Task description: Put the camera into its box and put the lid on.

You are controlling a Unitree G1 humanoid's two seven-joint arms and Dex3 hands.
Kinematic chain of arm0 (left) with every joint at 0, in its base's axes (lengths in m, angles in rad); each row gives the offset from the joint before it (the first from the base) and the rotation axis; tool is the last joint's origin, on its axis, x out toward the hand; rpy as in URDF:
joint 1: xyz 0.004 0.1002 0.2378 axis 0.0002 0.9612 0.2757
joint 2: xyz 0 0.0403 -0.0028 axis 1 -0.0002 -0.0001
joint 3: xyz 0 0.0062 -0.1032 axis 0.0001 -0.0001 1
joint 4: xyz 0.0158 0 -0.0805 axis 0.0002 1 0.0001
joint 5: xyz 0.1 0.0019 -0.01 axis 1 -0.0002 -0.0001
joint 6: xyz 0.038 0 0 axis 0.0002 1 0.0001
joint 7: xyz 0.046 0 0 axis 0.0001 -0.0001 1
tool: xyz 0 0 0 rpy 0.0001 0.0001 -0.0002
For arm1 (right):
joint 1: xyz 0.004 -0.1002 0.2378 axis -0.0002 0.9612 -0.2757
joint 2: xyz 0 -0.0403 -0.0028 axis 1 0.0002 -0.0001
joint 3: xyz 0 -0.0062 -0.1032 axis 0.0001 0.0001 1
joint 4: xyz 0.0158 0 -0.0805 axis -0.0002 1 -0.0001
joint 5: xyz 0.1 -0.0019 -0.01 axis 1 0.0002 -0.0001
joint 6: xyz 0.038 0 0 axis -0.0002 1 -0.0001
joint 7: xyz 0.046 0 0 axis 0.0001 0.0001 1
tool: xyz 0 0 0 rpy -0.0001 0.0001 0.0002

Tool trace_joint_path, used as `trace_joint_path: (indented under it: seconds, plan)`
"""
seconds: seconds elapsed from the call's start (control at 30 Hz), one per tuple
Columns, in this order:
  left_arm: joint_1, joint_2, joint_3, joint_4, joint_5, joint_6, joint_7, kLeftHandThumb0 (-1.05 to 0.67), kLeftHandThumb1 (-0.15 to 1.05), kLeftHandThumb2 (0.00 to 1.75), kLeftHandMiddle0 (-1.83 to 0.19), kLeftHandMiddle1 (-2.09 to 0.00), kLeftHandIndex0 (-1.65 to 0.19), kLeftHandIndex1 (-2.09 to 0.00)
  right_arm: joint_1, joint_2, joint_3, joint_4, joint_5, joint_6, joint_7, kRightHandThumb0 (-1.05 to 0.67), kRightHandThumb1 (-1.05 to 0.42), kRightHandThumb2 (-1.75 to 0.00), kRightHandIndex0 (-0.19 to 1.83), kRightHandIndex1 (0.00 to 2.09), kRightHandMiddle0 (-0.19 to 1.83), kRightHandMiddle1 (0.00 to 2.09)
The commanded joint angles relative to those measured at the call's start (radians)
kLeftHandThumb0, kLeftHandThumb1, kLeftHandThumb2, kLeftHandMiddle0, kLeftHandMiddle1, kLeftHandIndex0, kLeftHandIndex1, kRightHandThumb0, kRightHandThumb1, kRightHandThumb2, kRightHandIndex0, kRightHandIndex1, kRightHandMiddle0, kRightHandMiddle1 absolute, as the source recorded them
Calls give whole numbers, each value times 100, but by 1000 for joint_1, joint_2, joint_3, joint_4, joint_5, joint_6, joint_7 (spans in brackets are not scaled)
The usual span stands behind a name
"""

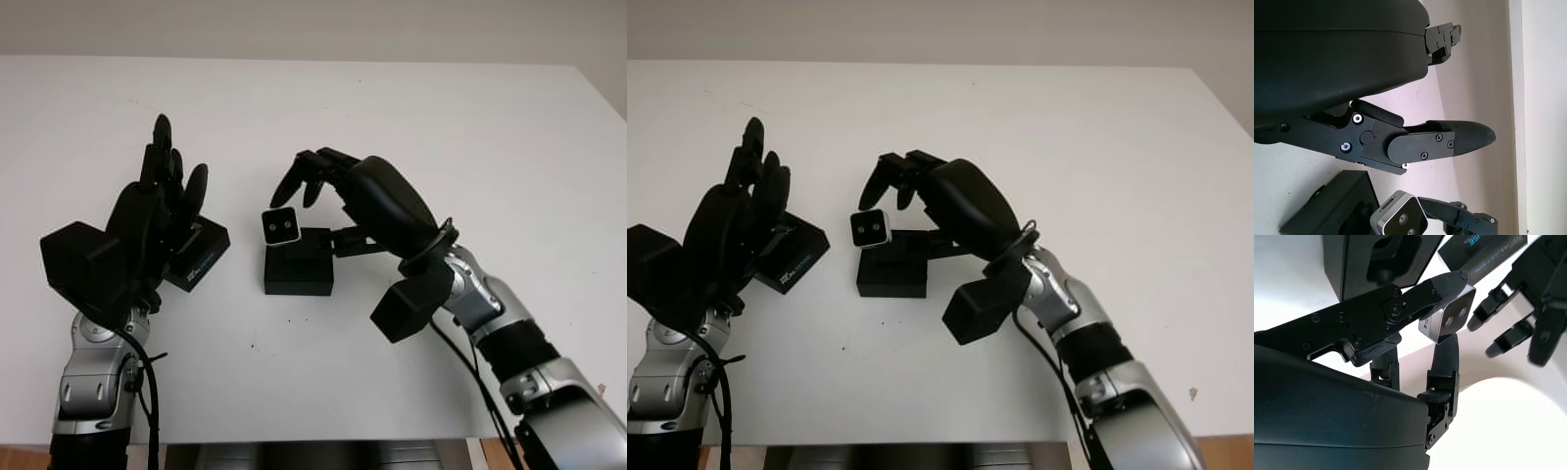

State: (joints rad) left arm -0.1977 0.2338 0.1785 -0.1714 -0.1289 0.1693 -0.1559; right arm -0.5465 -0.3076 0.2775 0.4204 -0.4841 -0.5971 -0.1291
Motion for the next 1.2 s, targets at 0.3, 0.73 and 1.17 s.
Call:
trace_joint_path:
  seconds: [0.3, 0.73, 1.17]
  plan:
    - [5, -1, -2, 10, -7, -16, -4, -72, 105, 48, 19, 0, 19, 0, 121, 89, -91, -195, 141, 209, 67, -24, -97, -6, 42, 149, 34, 152]
    - [6, -6, -4, 9, -6, -18, 4, -73, 105, 48, 19, 0, 19, 0, 127, 71, -106, -208, 109, 224, 79, -26, -97, -5, 40, 155, 35, 156]
    - [12, -2, -2, 16, -3, -32, 0, -72, 105, 49, 19, 0, 19, 0, 117, 67, -89, -151, 71, 223, 87, -37, -96, -5, 10, 67, 42, 147]
